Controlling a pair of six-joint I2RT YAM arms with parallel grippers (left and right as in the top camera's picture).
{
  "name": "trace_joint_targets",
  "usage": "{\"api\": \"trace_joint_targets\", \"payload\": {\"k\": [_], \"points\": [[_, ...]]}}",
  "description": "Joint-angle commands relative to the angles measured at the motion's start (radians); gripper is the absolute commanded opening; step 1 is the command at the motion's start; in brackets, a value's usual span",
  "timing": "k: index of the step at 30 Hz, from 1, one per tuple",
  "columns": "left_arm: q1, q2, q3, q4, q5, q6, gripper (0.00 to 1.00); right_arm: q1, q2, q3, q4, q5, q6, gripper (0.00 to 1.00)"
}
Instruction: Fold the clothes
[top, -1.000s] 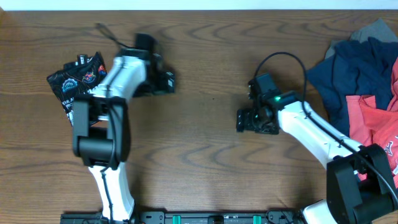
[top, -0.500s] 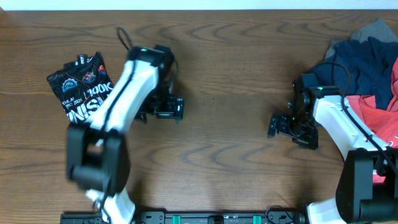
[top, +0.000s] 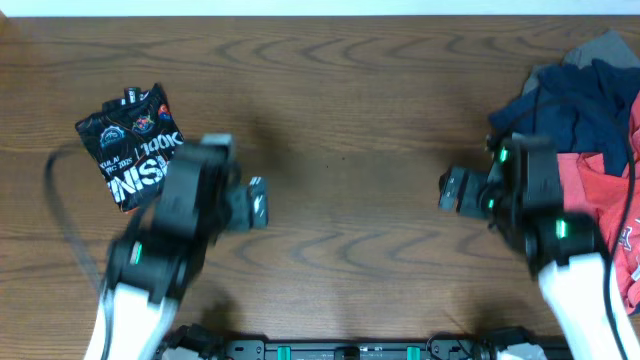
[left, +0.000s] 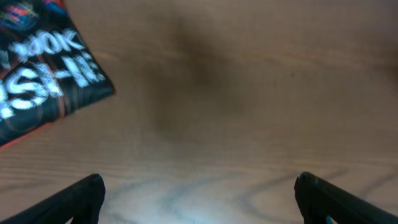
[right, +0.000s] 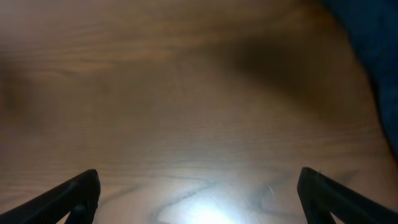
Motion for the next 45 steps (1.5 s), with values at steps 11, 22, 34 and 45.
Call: {"api": "trace_joint_targets", "payload": {"k": [11,22,34,45], "points": [[-0.003,-0.494,-0.269,0.004,-0.083,-0.031,0.98,0.134,-0.304,-0.184,-0.022,0.237,0.053,0.99],[-0.003,-0.491,-0.269,-0.063,-0.083,-0.031,0.98,0.134,-0.303,-0.184,-0.059,0.237,0.053,0.99],[-0.003,-0.491,-0.269,-0.064,-0.083,-0.031,0.98,0.124,-0.480,-0.197,-0.168,0.245,0.023,0.99],[-0.003,-0.491,-0.269,-0.066,-0.083,-0.031,0.98,-0.135,-0.869,-0.575,0.335,-0.023,-0.189,0.99]]}}
